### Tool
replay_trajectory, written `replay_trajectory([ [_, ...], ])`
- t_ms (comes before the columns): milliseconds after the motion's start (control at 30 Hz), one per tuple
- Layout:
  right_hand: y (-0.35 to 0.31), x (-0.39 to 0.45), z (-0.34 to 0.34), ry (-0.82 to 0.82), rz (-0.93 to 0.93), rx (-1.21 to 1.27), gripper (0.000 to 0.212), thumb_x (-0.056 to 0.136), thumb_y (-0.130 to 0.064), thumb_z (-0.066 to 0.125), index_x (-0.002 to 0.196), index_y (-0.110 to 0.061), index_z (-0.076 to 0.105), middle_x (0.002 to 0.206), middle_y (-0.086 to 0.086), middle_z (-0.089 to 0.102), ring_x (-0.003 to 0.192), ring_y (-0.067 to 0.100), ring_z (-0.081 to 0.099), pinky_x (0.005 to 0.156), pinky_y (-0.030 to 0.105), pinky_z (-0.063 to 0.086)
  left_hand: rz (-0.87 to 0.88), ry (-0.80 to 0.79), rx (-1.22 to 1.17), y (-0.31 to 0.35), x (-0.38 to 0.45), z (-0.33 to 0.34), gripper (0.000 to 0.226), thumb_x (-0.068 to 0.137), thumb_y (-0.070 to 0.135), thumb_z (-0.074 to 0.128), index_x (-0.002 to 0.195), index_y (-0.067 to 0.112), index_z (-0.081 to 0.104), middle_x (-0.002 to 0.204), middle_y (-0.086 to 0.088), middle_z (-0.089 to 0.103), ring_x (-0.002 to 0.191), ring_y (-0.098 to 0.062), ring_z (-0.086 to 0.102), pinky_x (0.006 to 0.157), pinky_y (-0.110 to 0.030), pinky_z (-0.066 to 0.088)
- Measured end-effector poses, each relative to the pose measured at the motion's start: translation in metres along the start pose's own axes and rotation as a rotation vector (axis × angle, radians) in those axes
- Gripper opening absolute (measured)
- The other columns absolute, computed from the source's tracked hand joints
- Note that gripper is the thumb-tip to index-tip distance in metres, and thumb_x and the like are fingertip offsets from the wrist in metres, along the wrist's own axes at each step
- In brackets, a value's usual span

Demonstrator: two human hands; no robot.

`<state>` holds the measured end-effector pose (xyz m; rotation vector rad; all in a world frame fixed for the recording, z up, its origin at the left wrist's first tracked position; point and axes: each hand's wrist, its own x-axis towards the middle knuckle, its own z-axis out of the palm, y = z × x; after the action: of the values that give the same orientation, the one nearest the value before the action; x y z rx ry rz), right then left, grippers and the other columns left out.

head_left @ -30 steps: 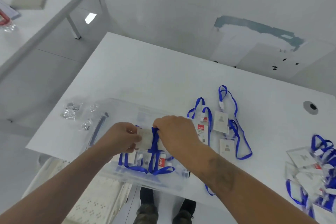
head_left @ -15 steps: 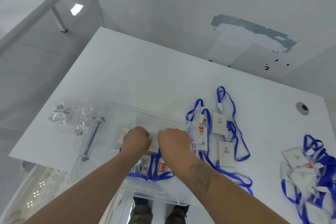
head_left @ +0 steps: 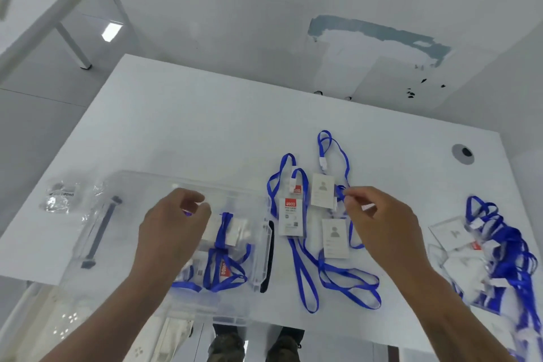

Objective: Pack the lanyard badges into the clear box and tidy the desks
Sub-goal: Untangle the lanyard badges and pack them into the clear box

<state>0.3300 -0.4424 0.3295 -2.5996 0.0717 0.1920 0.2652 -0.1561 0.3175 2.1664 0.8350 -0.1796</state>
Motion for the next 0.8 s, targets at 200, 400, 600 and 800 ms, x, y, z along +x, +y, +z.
replay_trajectory([
  [200,0.084,0.014,0.010,-0.184,0.080,-0.077,0.019,0.094,-0.037,0.056,0.111,-0.037,0.066,0.101,-0.021,0.067,0.085,0.004,0.061,0.070,0.016,0.043,0.186,0.001,-0.220,0.089,-0.068,0.038,0.005,0.088,0.033,0.061,0.090,0.037,0.061,0.079,0.017,0.065,0.068,0.000,0.060,0.057,-0.020,0.046],
  [400,0.105,0.034,0.033,-0.354,0.023,-0.120,0.029,0.094,-0.034,0.058,0.123,-0.032,0.061,0.123,-0.010,0.060,0.099,0.010,0.060,0.081,0.019,0.040,0.135,-0.299,-0.052,0.107,-0.063,0.146,0.025,0.094,0.033,0.057,0.119,0.034,0.057,0.096,0.022,0.061,0.078,0.003,0.060,0.057,-0.010,0.042],
  [600,0.120,0.056,0.055,-0.376,-0.136,-0.171,0.049,0.089,-0.034,0.066,0.136,-0.031,0.050,0.138,-0.012,0.049,0.109,0.011,0.060,0.085,0.022,0.047,-0.079,-0.401,0.053,0.093,-0.038,0.225,0.050,0.092,0.028,0.060,0.139,0.025,0.044,0.132,0.004,0.058,0.112,-0.016,0.059,0.082,-0.024,0.052],
  [800,0.132,0.066,0.064,-0.407,-0.099,-0.151,0.051,0.084,-0.036,0.071,0.130,-0.033,0.051,0.125,-0.010,0.056,0.101,0.012,0.062,0.083,0.024,0.050,-0.140,-0.405,0.147,0.080,-0.027,0.257,0.054,0.089,0.028,0.063,0.139,0.024,0.044,0.134,0.001,0.055,0.117,-0.019,0.056,0.082,-0.026,0.051],
])
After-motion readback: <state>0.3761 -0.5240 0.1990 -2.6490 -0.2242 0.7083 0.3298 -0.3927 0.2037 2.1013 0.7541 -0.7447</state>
